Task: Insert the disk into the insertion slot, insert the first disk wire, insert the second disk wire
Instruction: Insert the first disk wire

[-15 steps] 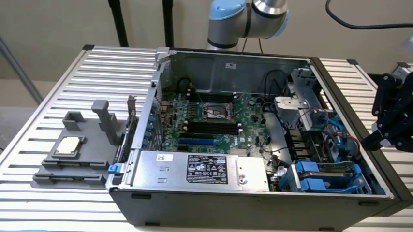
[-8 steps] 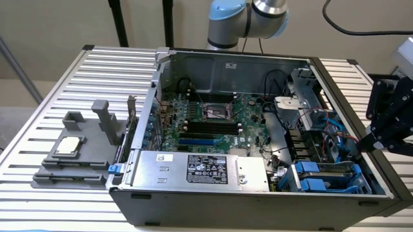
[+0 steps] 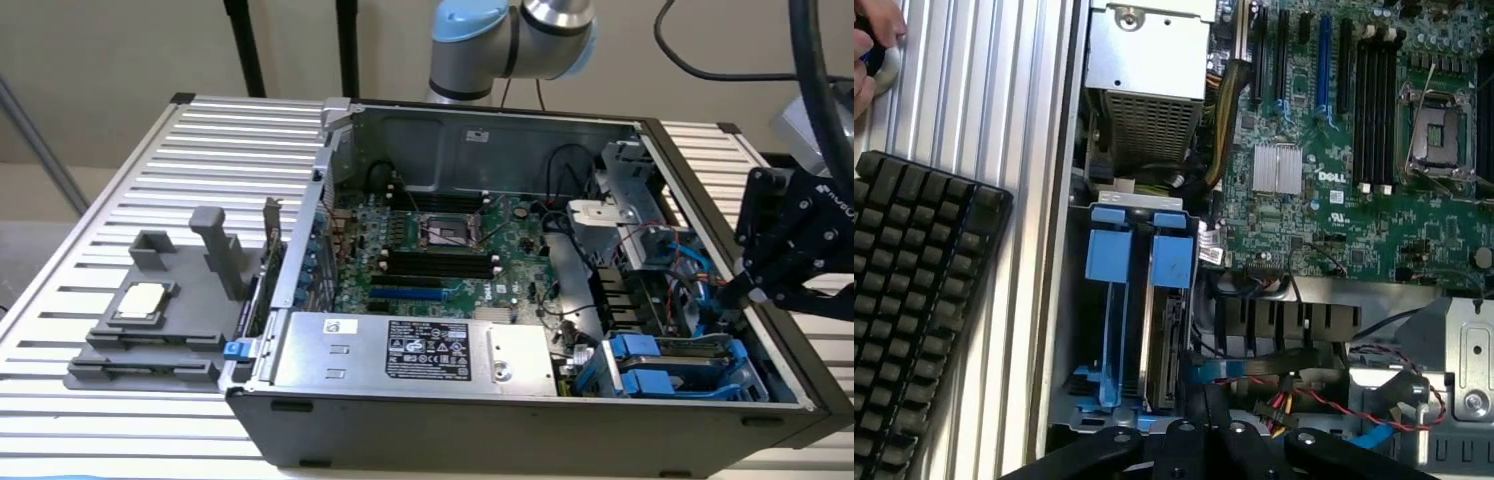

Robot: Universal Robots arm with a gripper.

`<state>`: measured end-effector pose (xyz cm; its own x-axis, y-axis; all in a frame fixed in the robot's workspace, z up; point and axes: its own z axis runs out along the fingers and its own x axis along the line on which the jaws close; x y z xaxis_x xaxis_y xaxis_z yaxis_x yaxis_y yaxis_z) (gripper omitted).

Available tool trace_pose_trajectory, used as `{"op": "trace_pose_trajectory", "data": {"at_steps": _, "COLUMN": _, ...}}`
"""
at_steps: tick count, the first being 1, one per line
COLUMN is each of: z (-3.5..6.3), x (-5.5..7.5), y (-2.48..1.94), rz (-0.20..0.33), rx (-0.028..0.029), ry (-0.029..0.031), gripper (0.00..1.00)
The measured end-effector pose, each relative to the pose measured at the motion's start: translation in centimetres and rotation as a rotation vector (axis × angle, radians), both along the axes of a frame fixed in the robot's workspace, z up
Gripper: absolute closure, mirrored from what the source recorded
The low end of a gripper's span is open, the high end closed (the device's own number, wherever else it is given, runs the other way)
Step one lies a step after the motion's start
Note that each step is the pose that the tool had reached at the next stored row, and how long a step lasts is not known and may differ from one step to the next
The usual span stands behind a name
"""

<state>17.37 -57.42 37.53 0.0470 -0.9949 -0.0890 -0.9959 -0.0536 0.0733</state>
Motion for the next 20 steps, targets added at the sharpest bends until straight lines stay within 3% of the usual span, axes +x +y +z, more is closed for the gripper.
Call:
{"op": "trace_pose_trajectory", "data": {"at_steps": 6, "z": -1.11, "x": 0.0, "y": 1.84, "rz": 0.002, "rx": 0.0001, "ry": 0.0, "gripper": 0.87}}
{"op": "trace_pose_trajectory", "data": {"at_steps": 9, "z": -1.48, "x": 0.0, "y": 2.67, "rz": 0.002, "rx": -0.0024, "ry": -0.0001, "gripper": 0.79}}
{"op": "trace_pose_trajectory", "data": {"at_steps": 10, "z": -1.49, "x": -0.1, "y": 2.8, "rz": 0.003, "rx": -0.0033, "ry": 0.0, "gripper": 0.79}}
{"op": "trace_pose_trajectory", "data": {"at_steps": 11, "z": -1.5, "x": -0.2, "y": 2.86, "rz": 0.004, "rx": -0.0036, "ry": 0.0, "gripper": 0.73}}
{"op": "trace_pose_trajectory", "data": {"at_steps": 20, "z": -1.49, "x": -2.1, "y": 2.75, "rz": 0.011, "rx": -0.0041, "ry": 0.0, "gripper": 0.73}}
